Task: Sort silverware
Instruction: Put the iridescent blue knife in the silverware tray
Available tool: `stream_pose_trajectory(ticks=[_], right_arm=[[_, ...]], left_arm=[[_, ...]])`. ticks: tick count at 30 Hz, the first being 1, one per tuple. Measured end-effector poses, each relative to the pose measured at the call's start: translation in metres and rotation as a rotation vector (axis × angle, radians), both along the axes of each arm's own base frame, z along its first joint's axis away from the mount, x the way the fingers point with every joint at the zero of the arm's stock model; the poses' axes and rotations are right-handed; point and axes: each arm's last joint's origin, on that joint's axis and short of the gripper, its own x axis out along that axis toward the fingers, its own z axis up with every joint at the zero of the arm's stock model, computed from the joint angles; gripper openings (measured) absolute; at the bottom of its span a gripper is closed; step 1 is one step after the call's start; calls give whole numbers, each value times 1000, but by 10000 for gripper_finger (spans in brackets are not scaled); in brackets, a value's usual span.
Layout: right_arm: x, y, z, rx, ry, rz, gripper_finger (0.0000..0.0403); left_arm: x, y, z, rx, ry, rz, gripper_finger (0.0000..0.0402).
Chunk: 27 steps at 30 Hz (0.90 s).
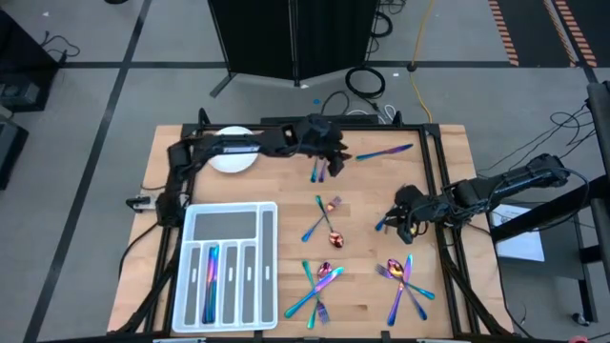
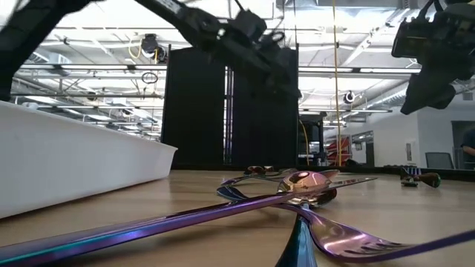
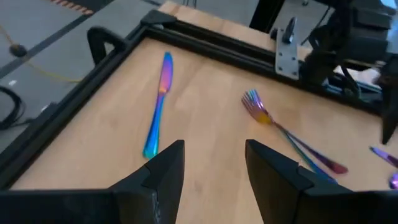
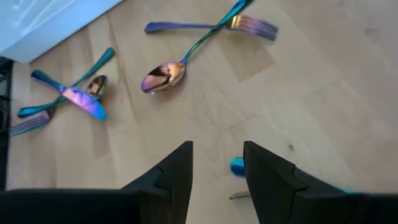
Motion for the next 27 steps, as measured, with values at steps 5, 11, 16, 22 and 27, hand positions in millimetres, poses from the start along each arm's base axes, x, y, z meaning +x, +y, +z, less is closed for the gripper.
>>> stream_pose_trajectory(ticks=[5, 11, 16, 22, 27], right_arm=[[-1, -1, -1, -28, 15, -9, 130], [-2, -1, -2, -50, 22, 10, 130], [-2, -1, -2, -60, 24, 19, 130], [-2, -1, -2, -60, 25, 20, 130], [-2, -1, -2, -54, 25, 15, 130]], left_arm=[[32, 21, -24, -15, 2, -4, 171], [68, 37, -46, -69, 16, 22, 171], [90, 43, -64, -163, 11, 51, 171], [95, 52, -85, -306, 31, 142, 171], [92, 62, -94, -399, 37, 219, 168]])
